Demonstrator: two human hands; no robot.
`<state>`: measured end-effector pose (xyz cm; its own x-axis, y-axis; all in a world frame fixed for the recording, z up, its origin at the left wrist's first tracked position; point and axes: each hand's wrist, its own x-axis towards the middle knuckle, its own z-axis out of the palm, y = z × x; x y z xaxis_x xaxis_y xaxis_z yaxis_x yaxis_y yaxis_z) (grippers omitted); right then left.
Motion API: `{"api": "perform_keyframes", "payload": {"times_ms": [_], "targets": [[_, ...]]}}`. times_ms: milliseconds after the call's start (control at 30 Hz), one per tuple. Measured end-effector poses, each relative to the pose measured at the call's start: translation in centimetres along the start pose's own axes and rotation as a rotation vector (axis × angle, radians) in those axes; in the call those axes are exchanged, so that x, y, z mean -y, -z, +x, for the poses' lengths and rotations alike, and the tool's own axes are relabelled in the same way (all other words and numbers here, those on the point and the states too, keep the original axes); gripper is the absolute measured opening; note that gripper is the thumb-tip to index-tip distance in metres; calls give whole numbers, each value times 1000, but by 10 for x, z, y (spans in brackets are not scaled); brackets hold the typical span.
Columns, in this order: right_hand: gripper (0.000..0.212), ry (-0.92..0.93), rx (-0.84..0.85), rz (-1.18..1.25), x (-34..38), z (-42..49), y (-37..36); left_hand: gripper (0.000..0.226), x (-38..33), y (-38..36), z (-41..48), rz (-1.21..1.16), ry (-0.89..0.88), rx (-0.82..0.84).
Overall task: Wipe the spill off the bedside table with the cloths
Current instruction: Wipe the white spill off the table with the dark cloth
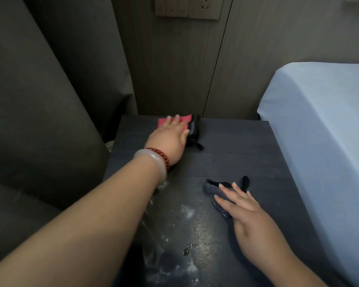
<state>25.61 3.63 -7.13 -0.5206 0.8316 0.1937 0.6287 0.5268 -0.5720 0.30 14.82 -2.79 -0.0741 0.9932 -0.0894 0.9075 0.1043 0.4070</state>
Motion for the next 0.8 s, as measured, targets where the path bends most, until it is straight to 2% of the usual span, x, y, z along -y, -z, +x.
{"api": "perform_keyframes", "payload": {"times_ms": [133,200,267,333,400,500,667,800], "targets": [[59,17,-10,-10,0,2,0,52,-46,-19,18,126,-72,128],[59,-2,3,-4,-1,1,0,58,-54,-25,18,191,-61,222],[60,-8,8,-1,-1,1,0,64,-52,-23,13,169,-70,245],[62,1,9,-8,-1,2,1,60,-42,-14,4,84,-99,176],[63,4,10,-14,0,3,1,51,-19,-6,-12,42,-105,12],[65,-16,30,-4,-1,1,3,45,22,0,-40,107,-33,-150],[70,-53,36,3,6,2,5,49,67,6,-67,157,172,-53],[63,-140,-64,97,27,13,8,52,71,3,-91,80,212,-46]]}}
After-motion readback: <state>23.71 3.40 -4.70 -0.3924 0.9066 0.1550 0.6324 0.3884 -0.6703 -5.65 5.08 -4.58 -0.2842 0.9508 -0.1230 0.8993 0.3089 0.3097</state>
